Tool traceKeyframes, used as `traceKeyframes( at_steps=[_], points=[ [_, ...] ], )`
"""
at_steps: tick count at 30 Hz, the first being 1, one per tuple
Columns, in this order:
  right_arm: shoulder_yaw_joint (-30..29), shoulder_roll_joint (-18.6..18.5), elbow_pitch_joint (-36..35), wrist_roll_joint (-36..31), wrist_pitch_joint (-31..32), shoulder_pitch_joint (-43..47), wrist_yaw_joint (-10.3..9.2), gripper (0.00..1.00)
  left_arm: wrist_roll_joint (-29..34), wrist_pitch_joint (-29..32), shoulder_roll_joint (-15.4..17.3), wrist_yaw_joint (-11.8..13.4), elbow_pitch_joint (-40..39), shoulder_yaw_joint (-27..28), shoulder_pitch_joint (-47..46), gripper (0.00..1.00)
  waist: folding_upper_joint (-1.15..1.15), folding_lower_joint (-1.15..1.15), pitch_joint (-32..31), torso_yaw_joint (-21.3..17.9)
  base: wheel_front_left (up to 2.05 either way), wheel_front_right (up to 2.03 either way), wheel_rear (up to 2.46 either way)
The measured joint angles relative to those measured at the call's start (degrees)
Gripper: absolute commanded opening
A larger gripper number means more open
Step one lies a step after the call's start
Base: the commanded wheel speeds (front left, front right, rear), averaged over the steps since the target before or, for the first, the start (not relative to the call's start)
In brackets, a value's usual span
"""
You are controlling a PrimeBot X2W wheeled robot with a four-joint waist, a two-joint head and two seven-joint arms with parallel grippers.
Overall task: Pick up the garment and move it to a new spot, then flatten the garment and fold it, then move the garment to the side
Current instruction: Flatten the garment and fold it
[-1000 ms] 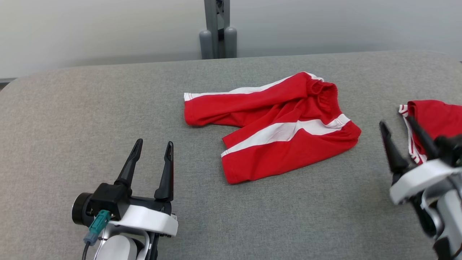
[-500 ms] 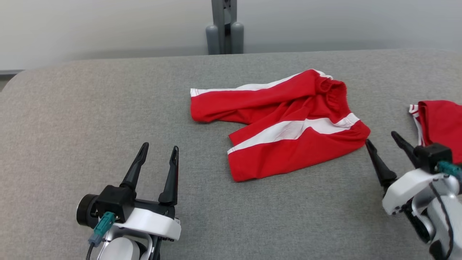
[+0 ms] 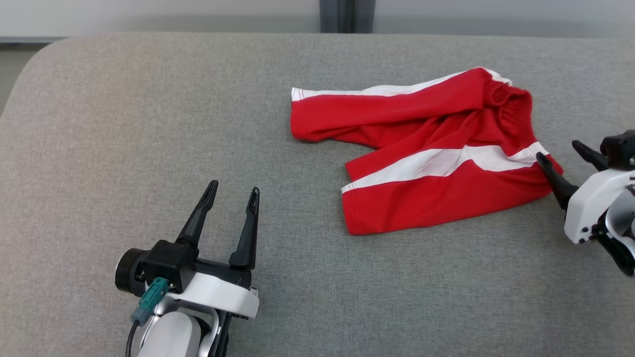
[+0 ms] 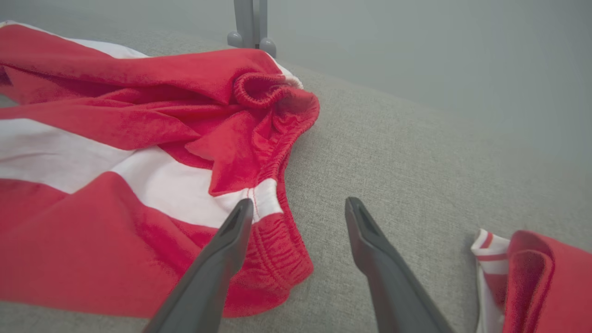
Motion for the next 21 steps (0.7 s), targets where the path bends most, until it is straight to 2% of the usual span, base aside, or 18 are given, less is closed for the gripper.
traceKeyframes(
  at_steps=[9, 17, 18, 19, 21],
  points=[
    [10.38, -1.36, 0.96, 6.77, 0.54, -5.48, 0.00, 1.00, 0.10, 0.00, -0.01, 0.03, 0.13, -0.91, -1.02, 1.00, 0.00, 0.00, 2.60, 1.39, 0.00, 0.00, 0.00],
    [18.01, -1.80, 2.15, 10.23, -0.31, -8.34, 0.00, 1.00, 0.20, 0.00, 0.00, 0.25, 0.36, -0.83, -1.39, 1.00, 0.00, 0.00, 2.41, 0.95, 0.00, 0.00, 0.00],
    [18.89, -1.76, 2.14, 10.77, -0.29, -8.59, 0.00, 0.90, 0.22, 0.00, -0.01, 0.25, 0.41, -0.79, -1.38, 1.00, 0.00, 0.00, 2.35, 0.85, 0.00, 0.00, 0.00],
    [19.85, -1.77, 2.13, 11.13, -0.27, -8.87, 0.00, 0.47, 0.25, 0.00, 0.00, 0.25, 0.44, -0.77, -1.38, 1.00, 0.00, 0.00, 2.31, 0.76, 0.00, 0.00, 0.00],
    [21.78, -1.96, 2.12, 11.54, -0.32, -9.61, 0.00, 0.11, 0.31, 0.00, -0.01, 0.24, 0.48, -0.73, -1.38, 1.00, 0.00, 0.00, 2.24, 0.63, 0.00, 0.00, 0.00]
  ],
)
